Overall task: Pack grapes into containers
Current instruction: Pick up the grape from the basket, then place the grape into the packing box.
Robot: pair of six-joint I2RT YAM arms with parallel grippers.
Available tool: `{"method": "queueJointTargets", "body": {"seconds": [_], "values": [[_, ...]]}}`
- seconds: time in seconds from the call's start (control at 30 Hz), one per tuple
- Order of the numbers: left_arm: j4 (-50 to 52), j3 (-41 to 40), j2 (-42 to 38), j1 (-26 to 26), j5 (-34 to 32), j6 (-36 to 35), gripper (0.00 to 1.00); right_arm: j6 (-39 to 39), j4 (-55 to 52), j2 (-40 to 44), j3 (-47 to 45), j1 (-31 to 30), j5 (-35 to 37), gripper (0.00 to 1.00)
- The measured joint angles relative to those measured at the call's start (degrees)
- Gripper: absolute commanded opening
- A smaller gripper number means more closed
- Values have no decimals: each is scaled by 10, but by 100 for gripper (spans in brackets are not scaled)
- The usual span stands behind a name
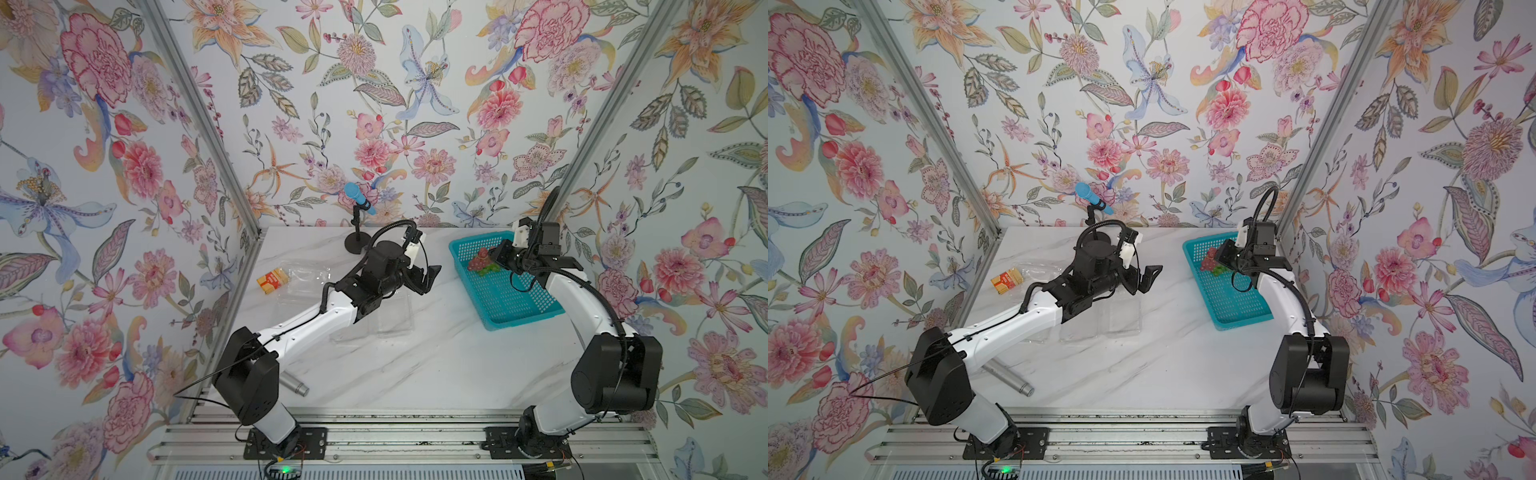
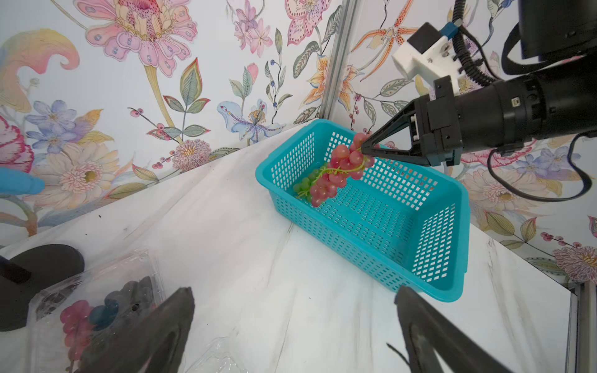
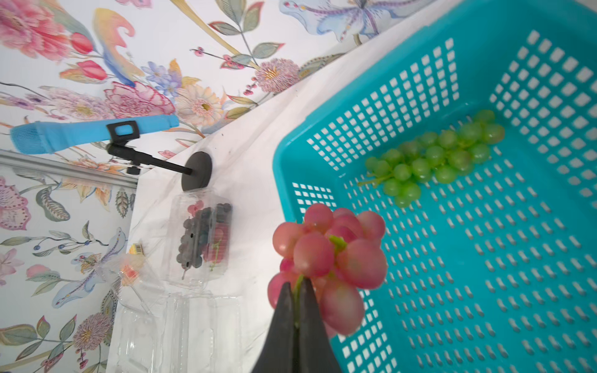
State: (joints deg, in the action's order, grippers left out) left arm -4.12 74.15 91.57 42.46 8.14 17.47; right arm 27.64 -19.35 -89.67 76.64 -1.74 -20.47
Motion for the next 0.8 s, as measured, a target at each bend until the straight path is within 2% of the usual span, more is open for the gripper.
{"method": "queueJointTargets", "body": {"seconds": [0.43, 0.8], "values": [[-28, -121, -107, -66, -14, 21, 100, 1, -27, -33, 130, -181, 19, 0], [-47, -221, -181, -78, -41, 47, 100, 9, -31, -89, 134, -298, 20, 0]]}}
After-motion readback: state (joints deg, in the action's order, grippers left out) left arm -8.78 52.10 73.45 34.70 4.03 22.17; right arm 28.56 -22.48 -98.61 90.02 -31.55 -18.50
